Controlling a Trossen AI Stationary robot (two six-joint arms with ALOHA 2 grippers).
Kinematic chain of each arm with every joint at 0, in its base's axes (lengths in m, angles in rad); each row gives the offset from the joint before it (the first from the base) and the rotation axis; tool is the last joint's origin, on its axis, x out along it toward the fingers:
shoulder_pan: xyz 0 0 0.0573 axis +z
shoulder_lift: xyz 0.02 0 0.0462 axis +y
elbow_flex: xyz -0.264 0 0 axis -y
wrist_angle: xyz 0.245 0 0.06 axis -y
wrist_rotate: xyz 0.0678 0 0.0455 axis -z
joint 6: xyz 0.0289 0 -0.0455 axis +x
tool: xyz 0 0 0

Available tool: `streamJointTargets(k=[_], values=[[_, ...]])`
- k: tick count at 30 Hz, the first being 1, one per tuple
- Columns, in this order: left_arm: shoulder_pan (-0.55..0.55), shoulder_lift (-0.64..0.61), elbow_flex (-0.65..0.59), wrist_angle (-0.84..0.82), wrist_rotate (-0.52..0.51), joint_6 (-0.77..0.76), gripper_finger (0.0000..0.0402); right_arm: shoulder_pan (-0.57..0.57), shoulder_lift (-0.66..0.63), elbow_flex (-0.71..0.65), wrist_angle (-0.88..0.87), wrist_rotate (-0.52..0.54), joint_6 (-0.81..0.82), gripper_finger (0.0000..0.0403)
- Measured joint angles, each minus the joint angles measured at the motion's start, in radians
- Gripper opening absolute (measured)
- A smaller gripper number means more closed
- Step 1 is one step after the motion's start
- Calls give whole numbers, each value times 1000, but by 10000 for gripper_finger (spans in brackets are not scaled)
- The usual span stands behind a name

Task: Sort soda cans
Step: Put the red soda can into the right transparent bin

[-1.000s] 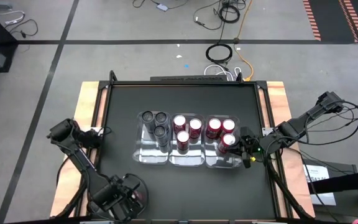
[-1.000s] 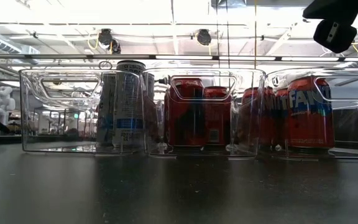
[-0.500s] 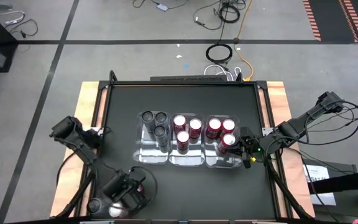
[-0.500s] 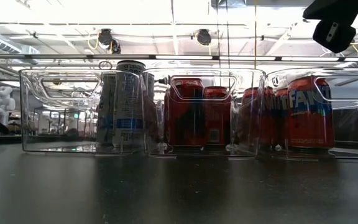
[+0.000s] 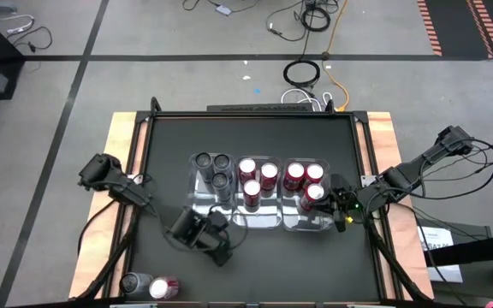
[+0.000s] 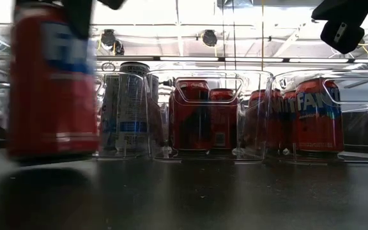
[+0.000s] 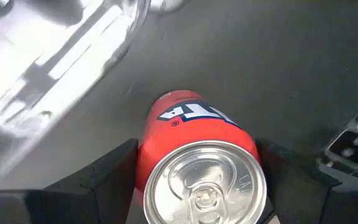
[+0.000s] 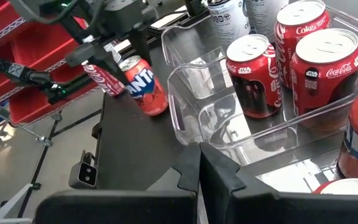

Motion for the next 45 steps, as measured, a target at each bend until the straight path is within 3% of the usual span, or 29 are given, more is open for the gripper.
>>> streamJointTargets(k=[8,18,38,45], values=[[84,0,46,35,25,106,297,0,0,0,-11,0,-8,1],[127,21,170,40,-28,197,297,0,0,0,-62,-1,-8,1],[180,443,726,-101,24,381,297,0,-1,0,-79,-4,-8,1],[187,516,813,-175,27,381,297,0,-1,0,-82,-23,-8,1]])
